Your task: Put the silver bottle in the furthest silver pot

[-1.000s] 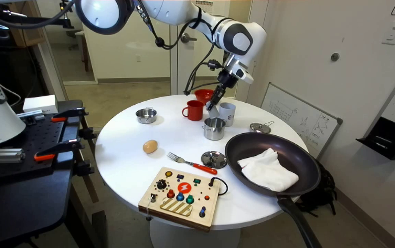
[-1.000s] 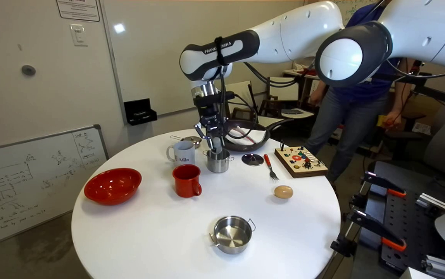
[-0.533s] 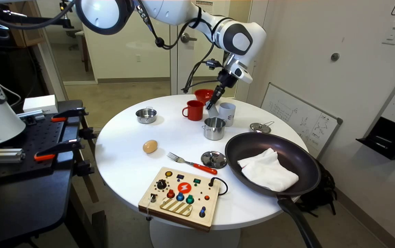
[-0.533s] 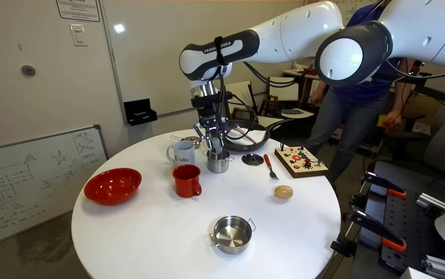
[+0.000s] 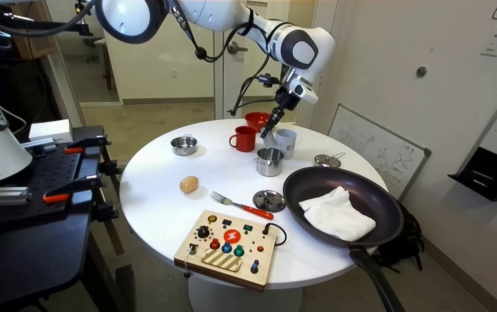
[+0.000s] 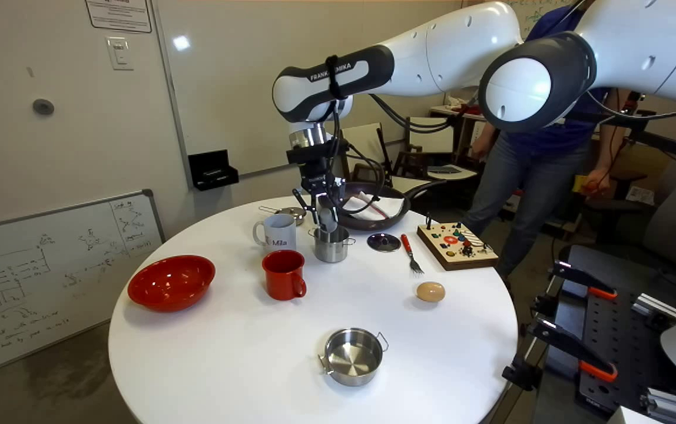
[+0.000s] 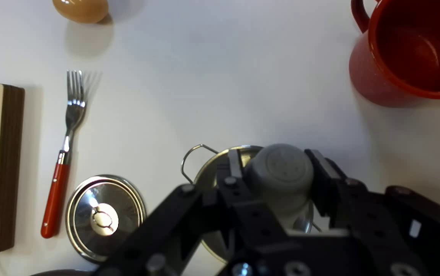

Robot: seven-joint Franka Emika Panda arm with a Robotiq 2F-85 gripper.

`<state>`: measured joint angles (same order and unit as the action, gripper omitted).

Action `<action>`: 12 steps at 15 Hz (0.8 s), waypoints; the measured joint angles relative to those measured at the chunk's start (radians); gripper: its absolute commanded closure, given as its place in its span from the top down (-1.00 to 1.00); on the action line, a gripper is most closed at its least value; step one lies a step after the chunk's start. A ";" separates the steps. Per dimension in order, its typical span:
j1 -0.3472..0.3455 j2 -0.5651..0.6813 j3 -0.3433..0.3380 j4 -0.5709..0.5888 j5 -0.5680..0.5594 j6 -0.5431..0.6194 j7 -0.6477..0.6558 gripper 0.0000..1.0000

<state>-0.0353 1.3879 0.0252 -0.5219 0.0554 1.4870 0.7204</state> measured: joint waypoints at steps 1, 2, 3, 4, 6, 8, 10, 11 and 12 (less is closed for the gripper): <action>0.000 0.000 -0.001 0.000 -0.002 0.011 0.002 -0.65; 0.000 0.000 -0.001 0.000 -0.003 0.021 0.003 -0.65; 0.000 0.001 -0.002 0.000 -0.004 0.027 0.003 -0.65; 0.000 0.001 -0.002 0.000 -0.004 0.031 0.003 -0.65; 0.000 0.001 -0.002 0.000 -0.004 0.031 0.004 -0.65; 0.000 0.002 -0.002 0.000 -0.004 0.031 0.004 -0.65; 0.000 0.002 -0.002 0.000 -0.004 0.031 0.004 -0.65; 0.000 0.002 -0.002 0.000 -0.004 0.031 0.004 -0.65; 0.000 0.002 -0.002 0.000 -0.004 0.031 0.004 -0.65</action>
<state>-0.0352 1.3900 0.0236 -0.5217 0.0511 1.5182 0.7246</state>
